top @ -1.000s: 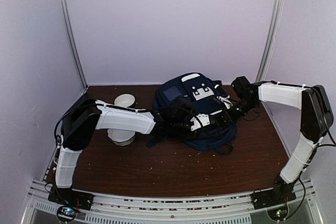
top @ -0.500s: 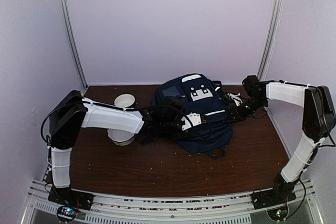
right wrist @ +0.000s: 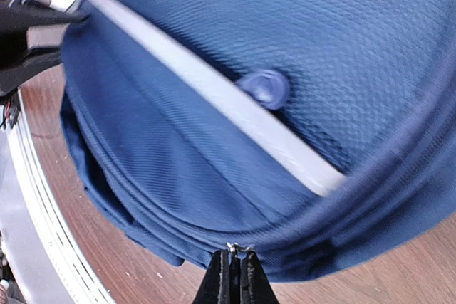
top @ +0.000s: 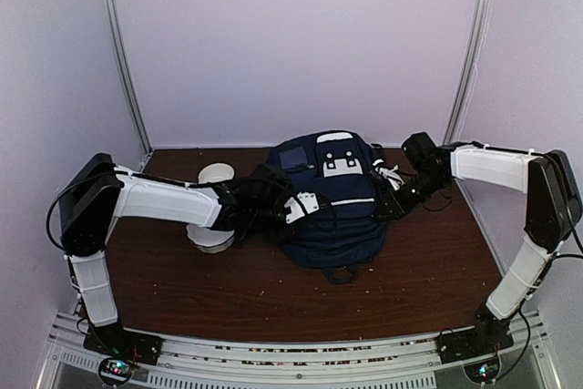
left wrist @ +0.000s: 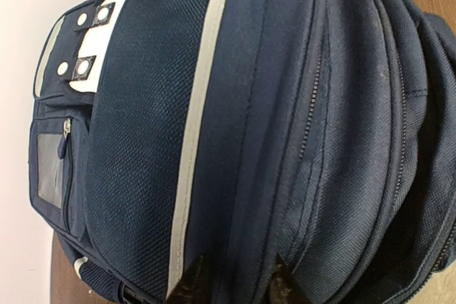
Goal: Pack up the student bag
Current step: Zip the upper front pocket of the student bag.
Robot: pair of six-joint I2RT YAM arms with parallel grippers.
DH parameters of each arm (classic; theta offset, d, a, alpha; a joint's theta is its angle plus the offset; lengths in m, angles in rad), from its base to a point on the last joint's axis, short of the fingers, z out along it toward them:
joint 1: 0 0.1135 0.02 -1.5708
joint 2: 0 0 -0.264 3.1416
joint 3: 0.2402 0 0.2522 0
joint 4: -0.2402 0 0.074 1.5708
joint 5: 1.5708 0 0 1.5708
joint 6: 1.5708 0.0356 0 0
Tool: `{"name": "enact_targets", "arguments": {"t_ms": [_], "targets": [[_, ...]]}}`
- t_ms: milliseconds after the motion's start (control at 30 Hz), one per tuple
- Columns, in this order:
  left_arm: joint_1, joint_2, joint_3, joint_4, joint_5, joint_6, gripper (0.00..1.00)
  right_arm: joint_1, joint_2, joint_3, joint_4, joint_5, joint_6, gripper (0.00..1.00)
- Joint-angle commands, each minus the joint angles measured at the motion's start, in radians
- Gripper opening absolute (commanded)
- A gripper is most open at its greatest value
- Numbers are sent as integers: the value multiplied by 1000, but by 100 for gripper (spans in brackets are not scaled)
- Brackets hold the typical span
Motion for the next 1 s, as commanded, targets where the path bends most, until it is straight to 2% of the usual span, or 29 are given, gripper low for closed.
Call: {"name": "enact_targets", "arguments": {"t_ms": [0, 133, 300, 433, 667, 733, 900, 967], "targets": [[-28, -65, -15, 6, -35, -17, 32, 69, -45, 13, 27, -36, 18, 1], [-90, -51, 30, 30, 7, 14, 37, 99, -47, 29, 31, -56, 32, 1], [-111, 52, 155, 36, 30, 21, 39, 101, -45, 32, 36, -61, 39, 1], [-112, 138, 238, 55, 8, 25, 38, 101, -52, 26, 36, -62, 40, 1], [-113, 221, 334, 6, 74, 55, 35, 100, -58, 27, 37, -64, 38, 1], [-112, 246, 369, -25, 62, 59, 29, 99, -55, 28, 35, -66, 36, 1], [-112, 248, 381, -39, 32, 62, 4, 75, -48, 21, 6, -33, 12, 1], [-112, 237, 367, -36, 26, 66, 0, 49, -47, 14, 1, 13, 3, 1]]}}
